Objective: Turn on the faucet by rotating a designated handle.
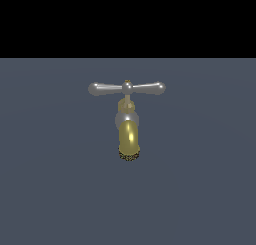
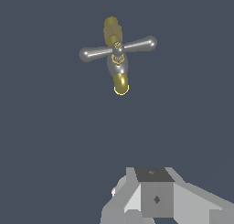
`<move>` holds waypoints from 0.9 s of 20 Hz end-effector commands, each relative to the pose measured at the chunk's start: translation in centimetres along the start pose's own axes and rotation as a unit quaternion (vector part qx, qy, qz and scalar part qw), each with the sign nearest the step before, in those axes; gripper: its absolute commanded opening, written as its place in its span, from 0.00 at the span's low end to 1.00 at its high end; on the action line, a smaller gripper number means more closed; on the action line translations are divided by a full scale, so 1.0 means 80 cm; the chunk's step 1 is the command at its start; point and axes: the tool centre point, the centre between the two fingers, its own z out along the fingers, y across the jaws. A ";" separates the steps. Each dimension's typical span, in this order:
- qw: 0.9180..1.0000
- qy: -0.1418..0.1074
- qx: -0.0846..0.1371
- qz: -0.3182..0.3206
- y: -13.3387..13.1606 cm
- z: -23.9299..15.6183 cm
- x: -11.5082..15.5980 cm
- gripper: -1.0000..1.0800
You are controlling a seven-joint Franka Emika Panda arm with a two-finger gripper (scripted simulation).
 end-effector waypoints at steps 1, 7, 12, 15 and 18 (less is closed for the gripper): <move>1.000 -0.001 0.004 0.015 -0.003 0.004 0.011 0.00; 0.998 -0.006 0.015 0.068 -0.015 0.019 0.046 0.00; 0.992 -0.012 0.023 0.126 -0.029 0.039 0.083 0.00; 0.986 -0.016 0.027 0.161 -0.038 0.053 0.105 0.00; 0.980 -0.019 0.030 0.196 -0.046 0.068 0.126 0.00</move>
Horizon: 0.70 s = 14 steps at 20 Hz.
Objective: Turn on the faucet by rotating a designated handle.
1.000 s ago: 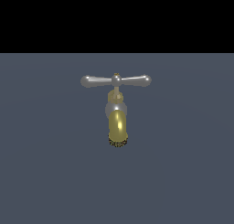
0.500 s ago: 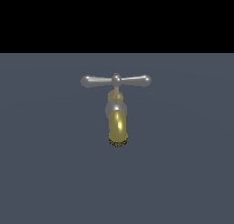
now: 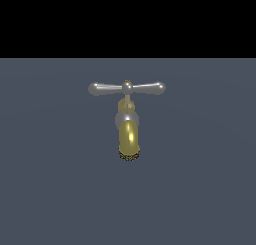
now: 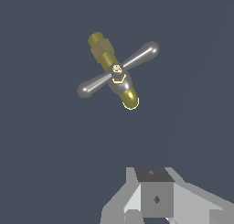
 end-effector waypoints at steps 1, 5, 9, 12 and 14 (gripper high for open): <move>1.000 -0.003 0.002 0.031 -0.013 0.013 0.015 0.00; 0.997 -0.007 0.004 0.080 -0.032 0.036 0.037 0.00; 0.992 -0.009 0.004 0.129 -0.052 0.061 0.057 0.00; 0.986 -0.010 0.003 0.166 -0.066 0.081 0.072 0.00; 0.982 -0.011 0.002 0.190 -0.075 0.095 0.082 0.00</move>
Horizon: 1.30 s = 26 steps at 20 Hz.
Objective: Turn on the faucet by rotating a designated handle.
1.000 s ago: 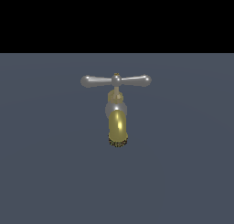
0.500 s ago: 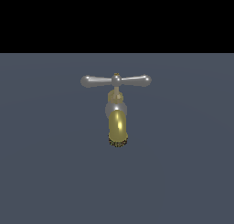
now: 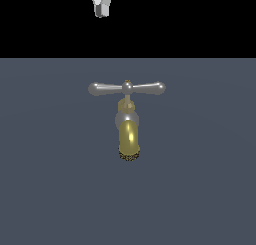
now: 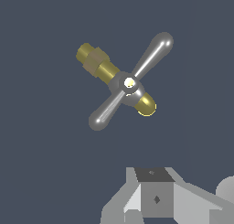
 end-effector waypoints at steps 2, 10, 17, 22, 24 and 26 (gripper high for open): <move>0.999 0.000 -0.001 0.044 -0.021 0.025 0.010 0.00; 0.990 0.006 -0.007 0.143 -0.063 0.088 0.031 0.00; 0.974 0.018 -0.012 0.227 -0.096 0.147 0.046 0.00; 0.961 0.028 -0.014 0.276 -0.113 0.184 0.053 0.00; 0.956 0.032 -0.015 0.290 -0.117 0.196 0.055 0.00; 0.952 0.035 -0.015 0.303 -0.121 0.207 0.057 0.00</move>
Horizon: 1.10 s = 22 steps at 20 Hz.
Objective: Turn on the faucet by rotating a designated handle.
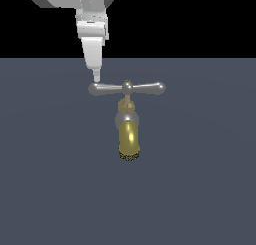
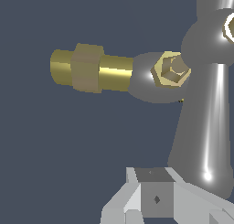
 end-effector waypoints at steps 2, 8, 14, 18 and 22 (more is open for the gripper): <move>1.000 0.005 0.001 0.022 -0.007 0.016 -0.002 0.00; 0.999 0.010 0.002 0.040 -0.013 0.030 -0.005 0.00; 0.999 0.010 0.001 0.040 -0.013 0.031 -0.005 0.00; 0.999 0.010 0.001 0.040 0.001 0.031 -0.007 0.00; 0.999 0.010 0.001 0.040 0.015 0.031 -0.010 0.00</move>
